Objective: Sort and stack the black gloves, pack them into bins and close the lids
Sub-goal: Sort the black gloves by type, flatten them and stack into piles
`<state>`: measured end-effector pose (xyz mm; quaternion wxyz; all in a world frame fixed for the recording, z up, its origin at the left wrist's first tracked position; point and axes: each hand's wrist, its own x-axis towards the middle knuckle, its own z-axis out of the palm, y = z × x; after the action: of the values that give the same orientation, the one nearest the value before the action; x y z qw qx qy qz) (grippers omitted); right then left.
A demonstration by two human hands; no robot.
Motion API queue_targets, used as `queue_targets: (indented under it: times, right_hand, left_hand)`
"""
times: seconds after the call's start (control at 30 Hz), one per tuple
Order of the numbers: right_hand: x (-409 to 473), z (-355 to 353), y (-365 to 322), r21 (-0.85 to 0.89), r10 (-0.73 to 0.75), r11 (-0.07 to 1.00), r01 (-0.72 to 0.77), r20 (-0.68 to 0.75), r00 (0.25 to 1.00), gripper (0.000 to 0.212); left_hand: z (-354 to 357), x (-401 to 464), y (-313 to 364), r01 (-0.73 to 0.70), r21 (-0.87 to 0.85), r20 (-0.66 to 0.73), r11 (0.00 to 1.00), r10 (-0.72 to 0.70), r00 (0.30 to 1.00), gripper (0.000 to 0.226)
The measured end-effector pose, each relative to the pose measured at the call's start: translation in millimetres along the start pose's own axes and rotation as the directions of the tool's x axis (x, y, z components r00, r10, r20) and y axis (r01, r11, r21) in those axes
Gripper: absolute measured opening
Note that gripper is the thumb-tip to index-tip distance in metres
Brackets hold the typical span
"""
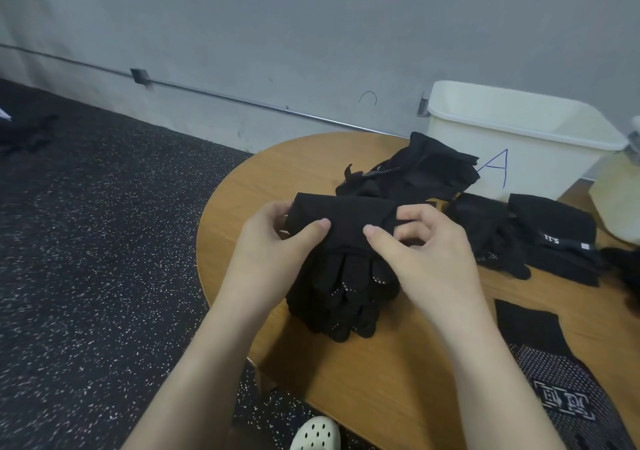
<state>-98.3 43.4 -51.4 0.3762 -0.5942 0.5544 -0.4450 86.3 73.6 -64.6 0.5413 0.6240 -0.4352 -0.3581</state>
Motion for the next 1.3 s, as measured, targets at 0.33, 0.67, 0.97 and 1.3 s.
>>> queue_targets:
  times: [0.33, 0.67, 0.97, 1.3]
  right_hand:
    - [-2.9, -4.0, 4.9, -0.272, -0.329, 0.919, 0.284, -0.137, 0.934, 0.029]
    - [-10.0, 17.1, 15.0, -0.348, -0.460, 0.791, 0.503, 0.203, 0.865, 0.047]
    - [-34.0, 20.8, 34.6, -0.383, -0.273, 0.845, 0.372, 0.290, 0.917, 0.062]
    - [-39.6, 23.5, 40.3, -0.379, -0.262, 0.854, 0.355, 0.276, 0.925, 0.061]
  left_hand:
    - [2.0, -2.9, -2.4, -0.139, 0.060, 0.072, 0.988, 0.135, 0.988, 0.058]
    - [12.0, -7.9, -12.4, -0.346, 0.246, 0.230, 0.905, 0.293, 0.928, 0.049]
    - [19.7, -19.1, -25.8, -0.264, 0.214, 0.240, 0.940, 0.212, 0.948, 0.062]
    - [22.0, -24.1, -30.1, -0.237, 0.184, 0.218, 0.954, 0.195, 0.956, 0.062]
